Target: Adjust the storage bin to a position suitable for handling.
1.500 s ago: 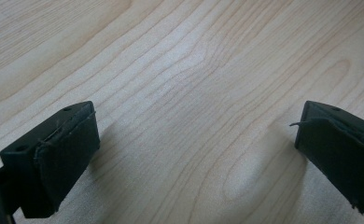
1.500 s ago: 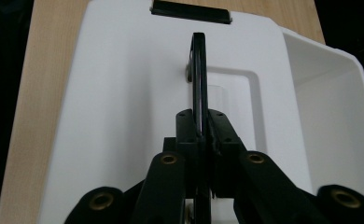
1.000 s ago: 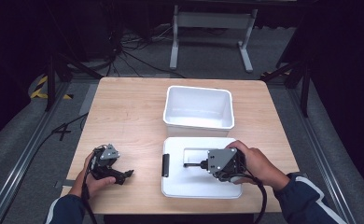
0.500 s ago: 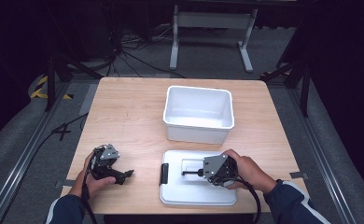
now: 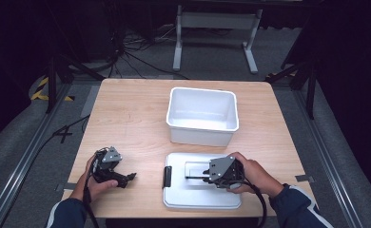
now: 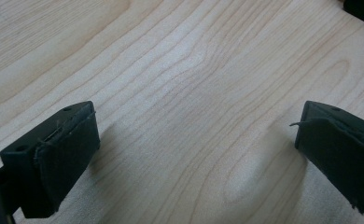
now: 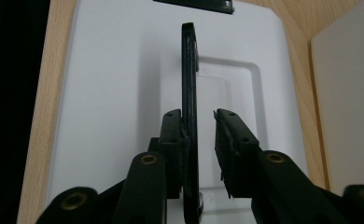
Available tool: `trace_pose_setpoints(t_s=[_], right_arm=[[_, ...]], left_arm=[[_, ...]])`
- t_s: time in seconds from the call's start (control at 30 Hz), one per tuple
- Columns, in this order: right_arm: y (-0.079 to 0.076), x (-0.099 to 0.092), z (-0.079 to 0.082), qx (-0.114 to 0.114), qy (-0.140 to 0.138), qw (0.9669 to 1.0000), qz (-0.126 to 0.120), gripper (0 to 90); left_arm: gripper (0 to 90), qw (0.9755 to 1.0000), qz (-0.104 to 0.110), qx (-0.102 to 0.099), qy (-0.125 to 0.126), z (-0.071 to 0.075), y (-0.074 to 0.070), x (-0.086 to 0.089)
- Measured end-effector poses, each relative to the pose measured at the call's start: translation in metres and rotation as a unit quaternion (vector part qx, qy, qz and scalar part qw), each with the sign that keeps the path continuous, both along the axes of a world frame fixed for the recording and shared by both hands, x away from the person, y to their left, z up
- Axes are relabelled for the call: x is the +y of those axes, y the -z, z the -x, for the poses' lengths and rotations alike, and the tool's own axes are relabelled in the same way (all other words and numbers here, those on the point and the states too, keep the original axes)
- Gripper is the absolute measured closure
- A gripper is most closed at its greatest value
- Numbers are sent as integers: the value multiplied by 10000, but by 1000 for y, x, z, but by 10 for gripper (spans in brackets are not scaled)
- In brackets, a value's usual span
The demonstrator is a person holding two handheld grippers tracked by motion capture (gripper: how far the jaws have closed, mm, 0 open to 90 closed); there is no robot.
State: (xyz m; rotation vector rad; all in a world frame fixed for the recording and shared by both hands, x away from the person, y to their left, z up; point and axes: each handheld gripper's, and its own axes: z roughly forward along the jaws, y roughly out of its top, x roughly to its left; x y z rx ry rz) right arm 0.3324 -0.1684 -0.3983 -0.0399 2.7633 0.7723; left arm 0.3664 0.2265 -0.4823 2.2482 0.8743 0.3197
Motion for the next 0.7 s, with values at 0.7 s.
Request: trace_pose_setpoints(t_s=[0.7], right_arm=[[-22, -46, 0, -243, 615, 9960, -597, 596]], left_arm=[[2, 10000, 0, -1, 0, 0, 0, 0]])
